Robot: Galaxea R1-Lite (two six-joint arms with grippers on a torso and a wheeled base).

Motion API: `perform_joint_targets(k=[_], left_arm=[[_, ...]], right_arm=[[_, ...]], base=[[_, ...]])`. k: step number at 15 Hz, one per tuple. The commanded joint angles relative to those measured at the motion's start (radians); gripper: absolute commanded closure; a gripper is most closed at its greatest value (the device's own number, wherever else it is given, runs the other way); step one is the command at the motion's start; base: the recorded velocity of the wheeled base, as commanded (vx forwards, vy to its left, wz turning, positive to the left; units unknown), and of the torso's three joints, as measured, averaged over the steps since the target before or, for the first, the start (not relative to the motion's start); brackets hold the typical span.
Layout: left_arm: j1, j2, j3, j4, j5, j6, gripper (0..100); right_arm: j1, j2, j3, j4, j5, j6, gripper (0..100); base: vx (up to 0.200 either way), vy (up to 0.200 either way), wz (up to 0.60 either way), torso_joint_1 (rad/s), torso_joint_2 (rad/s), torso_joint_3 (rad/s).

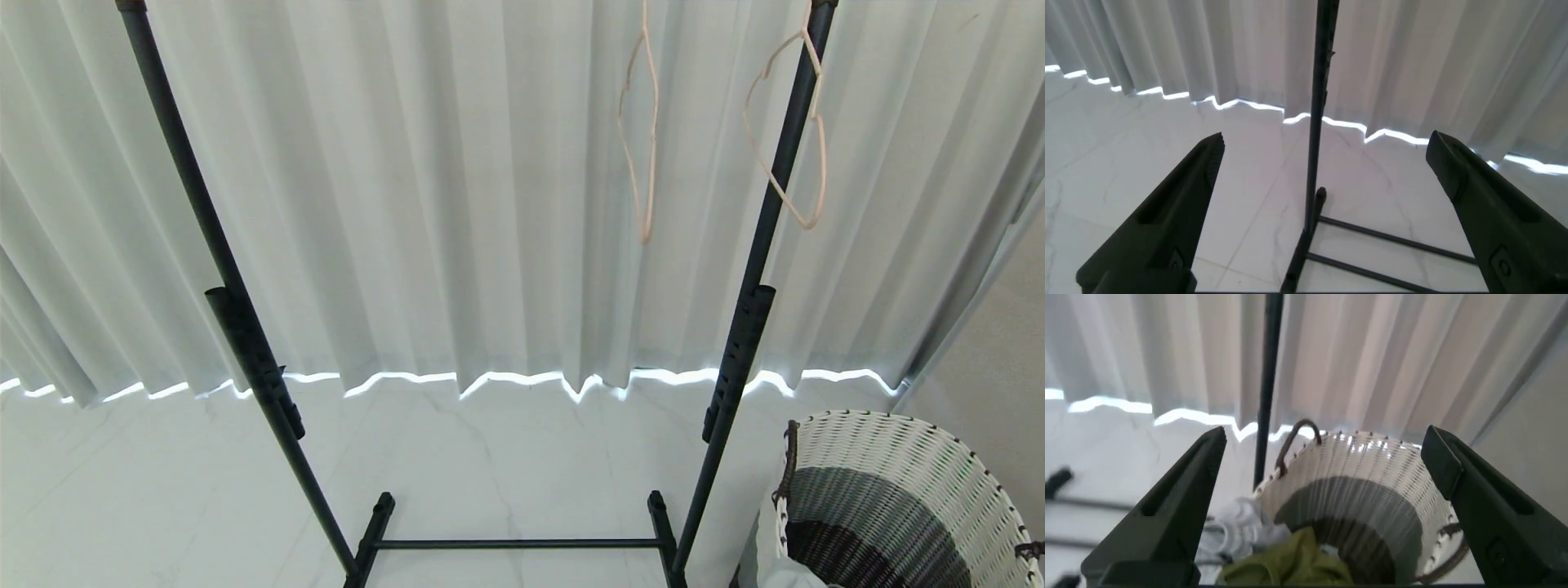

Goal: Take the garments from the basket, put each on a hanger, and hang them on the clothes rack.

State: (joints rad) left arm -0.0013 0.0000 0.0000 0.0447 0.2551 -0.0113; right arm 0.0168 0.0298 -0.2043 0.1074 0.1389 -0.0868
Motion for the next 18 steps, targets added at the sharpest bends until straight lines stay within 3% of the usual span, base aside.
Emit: perform_joint_targets(k=[1,3,5,9,12,18], left_arm=[[0.0,0.0,0.0,0.0,0.001,0.002,0],[0.0,0.0,0.0,0.0,0.001,0.002,0],[0.0,0.0,0.0,0.0,0.0,0.002,0],[0.0,0.0,0.0,0.0,0.0,0.02,0],[0.0,0.0,0.0,0.0,-0.019,0.079,0],[0.0,0.0,0.0,0.0,-0.017,0.065,0]], right_arm=[[0.04,0.213,-0.104,0.117,0.008,-0.099,0],[0.037,0.446,-0.11,0.113,-0.002,-0.22,0],[0.038,0.616,-0.087,0.089,-0.062,-0.349,0],[0.037,0.809,0.003,0.02,-0.09,-0.541,0],[0.038,0.977,0.052,-0.038,-0.094,-0.642,0],[0.043,1.378,0.189,-0.43,-0.094,-0.691,0]], base=[[0.0,0.0,0.0,0.0,0.0,0.0],[0.0,0.0,0.0,0.0,0.0,0.0],[0.0,0.0,0.0,0.0,0.0,0.0],[0.0,0.0,0.0,0.0,0.0,0.0],[0.0,0.0,0.0,0.0,0.0,0.0],[0.0,0.0,0.0,0.0,0.0,0.0]])
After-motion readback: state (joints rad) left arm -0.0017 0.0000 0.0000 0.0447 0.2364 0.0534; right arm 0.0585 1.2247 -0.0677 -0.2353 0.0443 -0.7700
